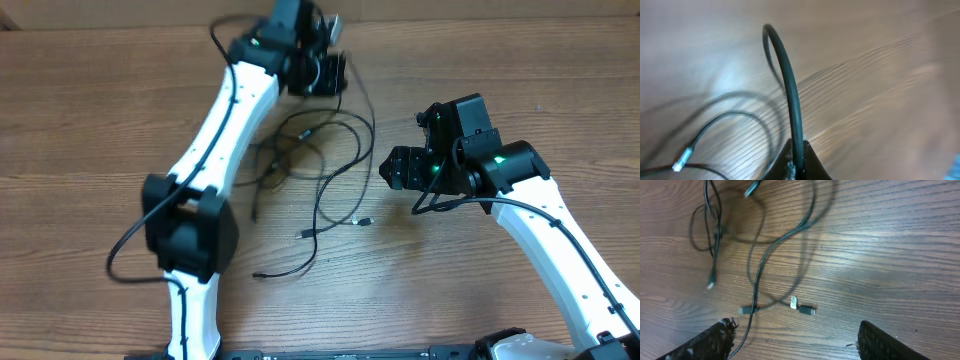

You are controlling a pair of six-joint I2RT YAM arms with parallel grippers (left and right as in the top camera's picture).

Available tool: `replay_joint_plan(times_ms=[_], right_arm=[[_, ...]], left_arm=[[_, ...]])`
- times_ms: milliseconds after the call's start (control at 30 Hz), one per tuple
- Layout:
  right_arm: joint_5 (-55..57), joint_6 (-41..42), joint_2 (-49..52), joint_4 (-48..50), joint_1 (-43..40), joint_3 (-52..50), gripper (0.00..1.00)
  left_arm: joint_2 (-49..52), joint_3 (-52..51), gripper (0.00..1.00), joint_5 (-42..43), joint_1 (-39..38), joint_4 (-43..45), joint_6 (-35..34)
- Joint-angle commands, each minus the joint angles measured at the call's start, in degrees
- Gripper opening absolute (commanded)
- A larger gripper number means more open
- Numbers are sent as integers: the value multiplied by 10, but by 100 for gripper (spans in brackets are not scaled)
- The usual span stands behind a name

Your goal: Untangle cables

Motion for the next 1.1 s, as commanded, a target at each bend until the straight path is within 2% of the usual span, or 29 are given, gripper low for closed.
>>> replay_joint_plan(times_ms=[0, 267, 700, 900, 1067], right_arm=[[6, -3, -2, 2, 0, 12, 77], [6, -3, -2, 2, 0, 12, 77], [13, -3, -2, 2, 0, 12, 77], [13, -3, -2, 2, 0, 12, 77], [13, -3, -2, 2, 0, 12, 77]], left_arm=[[-79, 74, 4, 52, -6, 3, 13], [-175, 153, 4, 0, -6, 7, 15], [-289, 156, 4, -28, -6, 76, -21], [-292, 156, 4, -115, -1, 51, -14], [-283, 156, 4, -259, 30, -44, -15]])
